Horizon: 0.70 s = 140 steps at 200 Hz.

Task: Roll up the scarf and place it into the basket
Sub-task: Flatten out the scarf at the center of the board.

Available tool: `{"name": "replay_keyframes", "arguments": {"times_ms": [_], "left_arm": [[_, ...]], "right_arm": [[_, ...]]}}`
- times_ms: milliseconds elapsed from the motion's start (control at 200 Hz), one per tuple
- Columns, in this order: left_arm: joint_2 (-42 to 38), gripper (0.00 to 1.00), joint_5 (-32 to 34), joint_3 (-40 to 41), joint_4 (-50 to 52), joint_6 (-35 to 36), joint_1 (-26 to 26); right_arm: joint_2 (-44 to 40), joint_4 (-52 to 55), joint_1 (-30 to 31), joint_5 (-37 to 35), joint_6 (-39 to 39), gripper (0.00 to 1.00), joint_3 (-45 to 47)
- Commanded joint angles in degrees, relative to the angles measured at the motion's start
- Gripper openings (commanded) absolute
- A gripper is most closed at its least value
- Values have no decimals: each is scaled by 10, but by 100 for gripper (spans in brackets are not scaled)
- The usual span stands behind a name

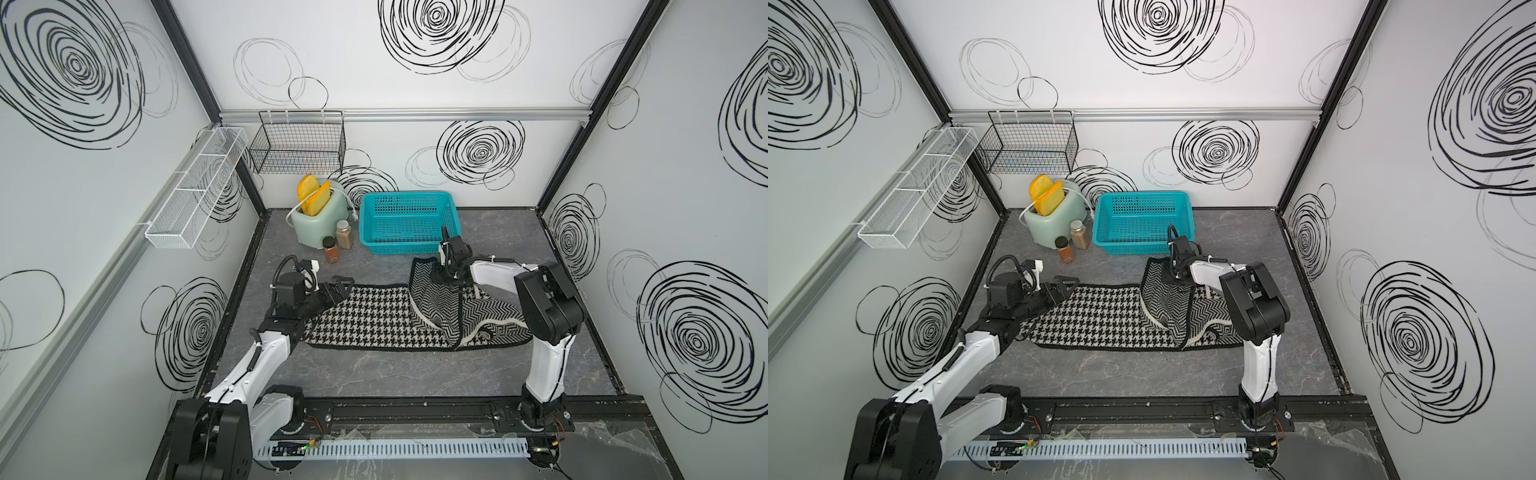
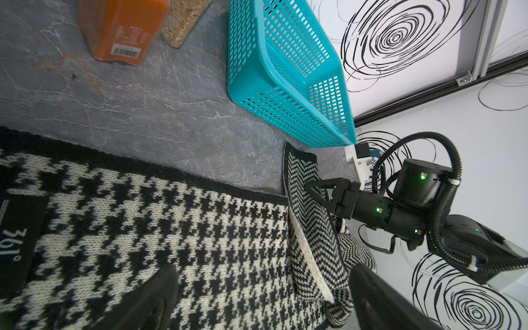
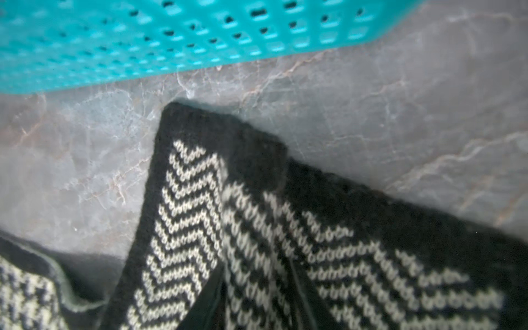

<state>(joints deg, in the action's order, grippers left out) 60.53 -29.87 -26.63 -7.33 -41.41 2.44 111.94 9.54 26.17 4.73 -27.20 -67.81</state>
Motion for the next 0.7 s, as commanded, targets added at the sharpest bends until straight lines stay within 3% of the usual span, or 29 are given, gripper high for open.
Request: {"name": "replay_keyframes", "arguments": {"times_ms": [0,55,240,400,515,695], "left_arm": [[0,98,-12,-5,-1,4,-6],[8,98,-12,-15,25,17,-6],[33,99,-21,-25,67,53,-6],[24,100,-19,-45,92,67,4],[28,100,-12,-62,105,70,19],[57,100,-13,-36,72,55,29]], "right_arm": [[1,65,4,9,26,8,2],[-29,55,4,18,50,0,-1],[-159,55,8,48,141,0,-26],[-262,107,6,21,187,0,-103],[-283,184,-28,31,193,0,-274],[-227,286,-130,89,165,0,-597]]}}
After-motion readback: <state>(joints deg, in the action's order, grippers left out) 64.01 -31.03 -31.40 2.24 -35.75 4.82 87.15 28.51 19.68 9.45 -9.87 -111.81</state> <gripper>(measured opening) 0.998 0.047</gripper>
